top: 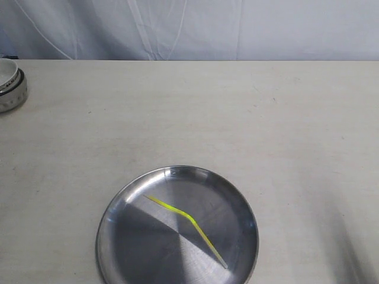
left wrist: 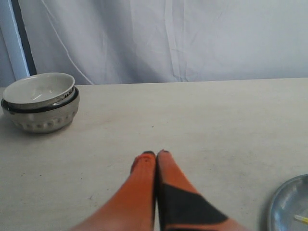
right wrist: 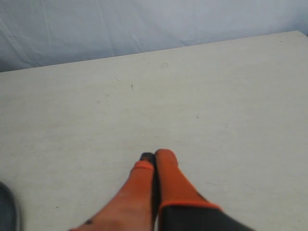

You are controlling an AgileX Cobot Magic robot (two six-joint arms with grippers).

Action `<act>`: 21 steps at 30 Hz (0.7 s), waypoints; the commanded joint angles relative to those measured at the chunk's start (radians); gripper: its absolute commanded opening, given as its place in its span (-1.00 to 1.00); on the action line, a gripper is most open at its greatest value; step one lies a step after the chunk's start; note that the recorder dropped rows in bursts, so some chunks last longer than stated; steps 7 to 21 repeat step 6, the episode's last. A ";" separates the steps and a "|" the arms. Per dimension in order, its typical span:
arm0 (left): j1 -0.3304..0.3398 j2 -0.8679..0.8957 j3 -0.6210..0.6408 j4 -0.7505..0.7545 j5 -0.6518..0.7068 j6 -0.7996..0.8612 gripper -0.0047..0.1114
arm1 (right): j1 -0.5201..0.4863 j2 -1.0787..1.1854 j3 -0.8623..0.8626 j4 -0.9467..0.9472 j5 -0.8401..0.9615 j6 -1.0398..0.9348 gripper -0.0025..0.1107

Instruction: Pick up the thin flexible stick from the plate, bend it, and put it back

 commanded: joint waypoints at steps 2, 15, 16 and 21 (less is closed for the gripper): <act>0.001 -0.007 0.004 -0.002 -0.009 0.000 -0.92 | -0.005 -0.005 0.005 0.002 -0.014 -0.004 -0.97; 0.001 -0.007 0.004 -0.002 -0.009 0.000 -0.92 | -0.005 -0.005 0.005 0.004 -0.012 -0.004 -0.97; 0.001 -0.007 0.004 -0.002 -0.009 0.000 -0.92 | -0.005 -0.005 0.005 0.004 -0.012 -0.004 -0.97; 0.001 -0.007 0.004 -0.002 -0.009 0.000 -0.92 | -0.005 -0.005 0.005 0.004 -0.012 -0.004 -0.97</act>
